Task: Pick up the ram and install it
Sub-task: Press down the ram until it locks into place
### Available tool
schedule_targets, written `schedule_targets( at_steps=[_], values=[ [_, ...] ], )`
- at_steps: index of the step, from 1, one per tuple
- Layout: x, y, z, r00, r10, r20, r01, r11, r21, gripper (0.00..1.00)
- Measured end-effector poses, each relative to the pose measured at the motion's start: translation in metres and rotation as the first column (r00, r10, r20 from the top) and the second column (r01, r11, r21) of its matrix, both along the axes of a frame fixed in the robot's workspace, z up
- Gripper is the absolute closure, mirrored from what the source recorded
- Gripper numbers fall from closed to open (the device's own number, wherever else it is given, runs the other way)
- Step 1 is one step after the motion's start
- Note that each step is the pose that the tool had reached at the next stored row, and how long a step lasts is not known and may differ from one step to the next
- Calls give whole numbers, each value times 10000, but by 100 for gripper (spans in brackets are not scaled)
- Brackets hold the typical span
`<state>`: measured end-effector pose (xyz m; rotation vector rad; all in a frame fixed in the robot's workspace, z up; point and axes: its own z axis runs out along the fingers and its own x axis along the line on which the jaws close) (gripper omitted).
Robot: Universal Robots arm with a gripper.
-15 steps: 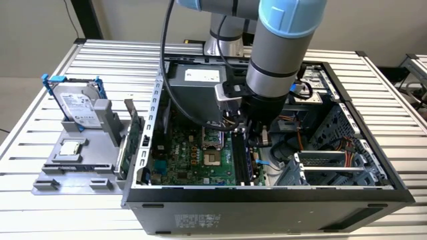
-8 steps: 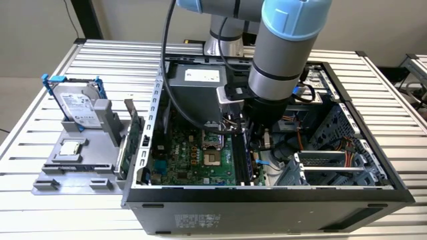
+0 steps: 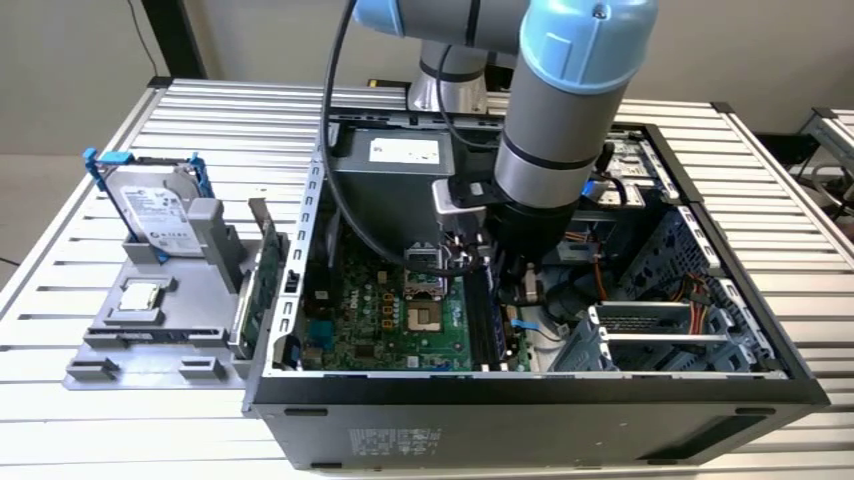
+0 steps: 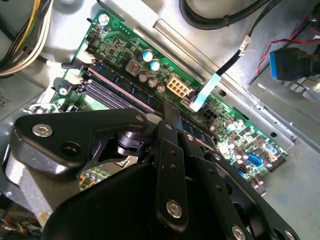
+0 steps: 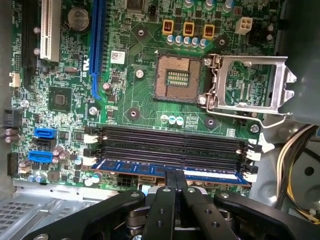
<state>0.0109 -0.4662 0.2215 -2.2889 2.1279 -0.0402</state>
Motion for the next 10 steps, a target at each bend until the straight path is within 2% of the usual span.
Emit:
schedule_targets(
  at_steps=[3, 5, 6, 8, 10],
  values=[
    [0, 0, -53, 10000, -85, 0, 85, 10000, -1, 100],
    [0, 4, -58, 9999, -124, -12, 124, 9999, -40, 100],
    [0, 6, -40, 9999, -127, -13, 127, 9999, -47, 100],
    [-1, 6, 13, 9999, -129, 12, 129, 9999, 46, 100],
    [-2, 2, 111, 9999, -130, 6, 130, 9999, 21, 100]
  ],
)
